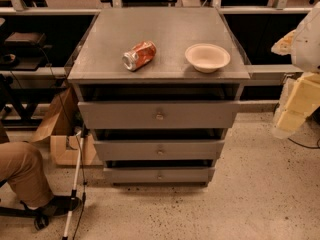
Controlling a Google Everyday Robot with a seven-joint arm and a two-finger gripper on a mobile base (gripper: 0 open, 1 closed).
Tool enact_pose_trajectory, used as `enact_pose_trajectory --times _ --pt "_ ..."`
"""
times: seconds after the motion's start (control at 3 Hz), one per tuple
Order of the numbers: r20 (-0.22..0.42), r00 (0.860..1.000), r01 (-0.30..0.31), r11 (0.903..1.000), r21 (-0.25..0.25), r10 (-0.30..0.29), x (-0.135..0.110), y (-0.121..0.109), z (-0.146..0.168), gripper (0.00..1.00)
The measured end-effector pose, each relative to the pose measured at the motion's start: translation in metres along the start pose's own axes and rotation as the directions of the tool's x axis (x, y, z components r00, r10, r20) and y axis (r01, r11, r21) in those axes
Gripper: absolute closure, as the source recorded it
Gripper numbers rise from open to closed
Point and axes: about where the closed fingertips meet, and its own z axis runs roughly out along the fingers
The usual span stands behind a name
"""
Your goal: Open top drawer
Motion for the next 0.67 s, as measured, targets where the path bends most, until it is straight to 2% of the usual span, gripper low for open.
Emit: enact_pose_trajectory --times 0.33,0.67 --pt "0.0 1.0 0.0 1.0 0.0 0.0 0.0 0.0 0.0 0.0" --pt "0.001 1.0 -0.031 0.9994 0.014 0.031 -0.002 0.002 0.013 0.0"
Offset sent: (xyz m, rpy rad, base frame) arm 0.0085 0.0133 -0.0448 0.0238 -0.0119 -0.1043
